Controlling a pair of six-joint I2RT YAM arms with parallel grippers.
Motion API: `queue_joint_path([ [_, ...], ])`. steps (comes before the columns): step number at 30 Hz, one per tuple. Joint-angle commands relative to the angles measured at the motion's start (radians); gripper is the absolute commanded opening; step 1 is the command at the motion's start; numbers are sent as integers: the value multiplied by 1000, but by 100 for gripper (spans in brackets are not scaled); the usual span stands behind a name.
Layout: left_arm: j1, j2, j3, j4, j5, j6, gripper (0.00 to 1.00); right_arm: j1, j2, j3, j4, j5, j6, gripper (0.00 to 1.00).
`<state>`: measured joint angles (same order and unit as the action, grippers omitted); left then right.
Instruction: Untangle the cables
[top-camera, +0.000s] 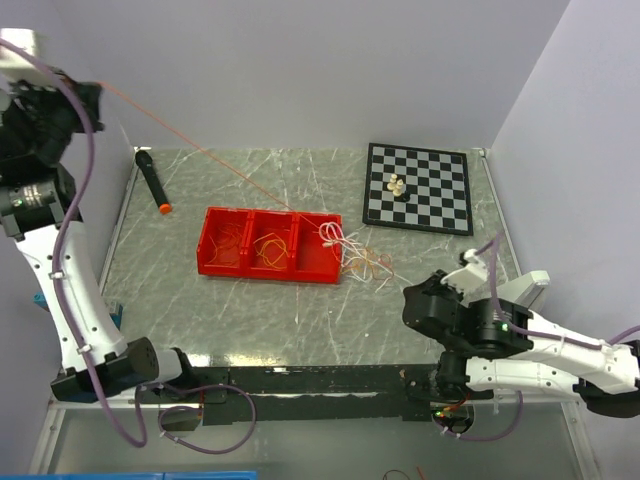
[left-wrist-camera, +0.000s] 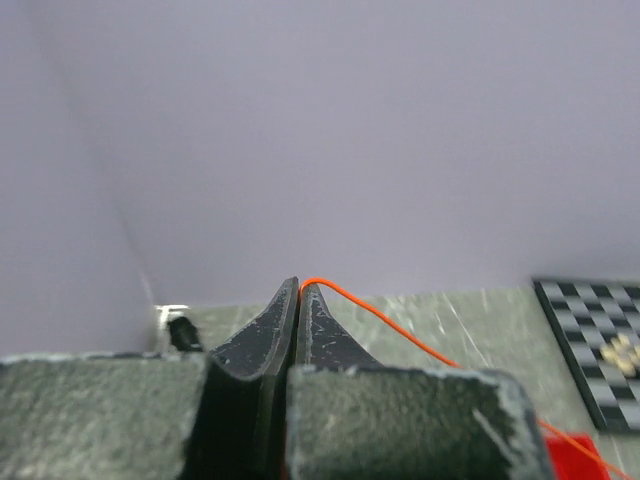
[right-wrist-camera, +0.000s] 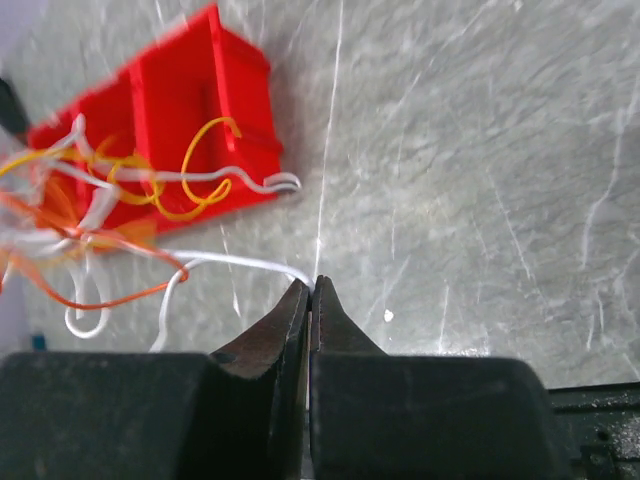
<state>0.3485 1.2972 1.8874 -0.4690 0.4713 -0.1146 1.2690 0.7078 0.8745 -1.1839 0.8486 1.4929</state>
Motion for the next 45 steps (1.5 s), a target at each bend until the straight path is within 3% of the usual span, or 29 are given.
queue_joint_path([
  [1,150,30,90,145,-73,-126,1,-22,-11,47,-390,92,145,0],
  [5,265,86,119,179,-7,-181,1,-37,-16,17,-388,57,170,0],
  [11,334,161,170,194,9,-217,1,-49,27,-25,-390,17,190,0],
  [22,366,287,358,207,-224,-255,1,-120,-22,-98,-388,-40,204,0],
  [29,385,202,201,320,-132,-313,1,-154,-31,-82,-390,-22,181,0],
  [34,385,148,153,374,70,-342,2,-183,-42,-58,-370,-5,130,0],
  [39,385,105,138,542,471,-520,2,-197,11,-62,-203,-42,-48,0],
  [43,365,60,47,1012,798,-880,3,-215,152,-54,-166,-101,-138,0],
  [45,327,41,16,1147,863,-1011,2,-214,211,-49,-135,-131,-170,8],
])
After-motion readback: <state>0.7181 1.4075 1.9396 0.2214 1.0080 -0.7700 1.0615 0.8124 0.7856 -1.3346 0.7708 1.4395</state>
